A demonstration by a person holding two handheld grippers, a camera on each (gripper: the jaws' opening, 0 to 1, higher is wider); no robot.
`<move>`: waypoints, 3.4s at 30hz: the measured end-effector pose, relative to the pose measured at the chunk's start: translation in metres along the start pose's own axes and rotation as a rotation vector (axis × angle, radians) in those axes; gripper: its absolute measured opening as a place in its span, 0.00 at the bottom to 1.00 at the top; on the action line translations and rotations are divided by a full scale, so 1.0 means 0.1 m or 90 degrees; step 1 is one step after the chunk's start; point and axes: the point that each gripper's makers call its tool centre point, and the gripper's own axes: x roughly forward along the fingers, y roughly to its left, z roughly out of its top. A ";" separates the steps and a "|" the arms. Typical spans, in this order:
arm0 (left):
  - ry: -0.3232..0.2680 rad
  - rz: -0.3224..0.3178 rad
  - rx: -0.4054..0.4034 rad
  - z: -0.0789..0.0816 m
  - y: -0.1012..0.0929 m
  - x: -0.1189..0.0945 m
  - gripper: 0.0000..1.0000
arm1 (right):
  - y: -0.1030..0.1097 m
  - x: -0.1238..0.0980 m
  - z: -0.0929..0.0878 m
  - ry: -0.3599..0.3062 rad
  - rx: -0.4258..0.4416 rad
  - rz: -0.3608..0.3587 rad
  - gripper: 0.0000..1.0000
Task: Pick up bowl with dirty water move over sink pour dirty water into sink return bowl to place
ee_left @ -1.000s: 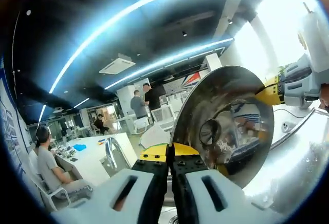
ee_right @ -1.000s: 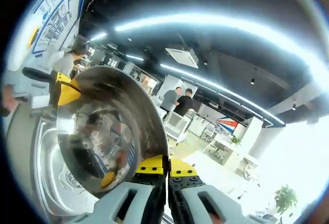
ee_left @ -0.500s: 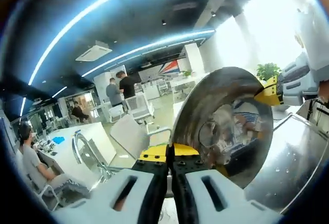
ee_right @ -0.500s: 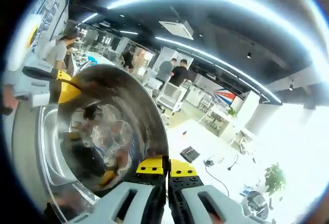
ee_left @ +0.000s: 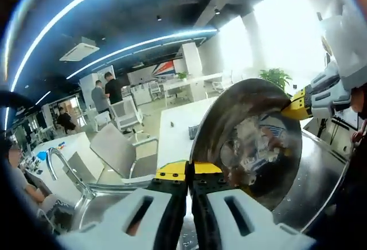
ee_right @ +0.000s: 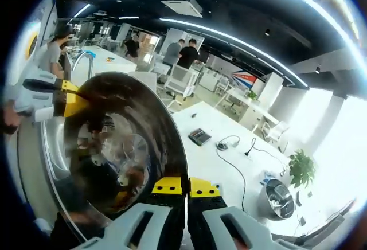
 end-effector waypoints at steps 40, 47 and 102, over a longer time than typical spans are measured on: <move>0.320 -0.228 0.010 -1.33 -1.64 0.37 0.00 | 0.06 -0.09 -2.28 0.318 0.085 0.118 0.00; 0.379 -0.261 0.011 -1.51 -1.78 0.40 0.00 | 0.10 -0.04 -2.45 0.368 0.101 0.143 0.00; 0.084 -0.275 -0.058 -0.93 -1.76 0.75 0.01 | -0.17 0.08 -2.31 0.087 0.121 0.163 0.14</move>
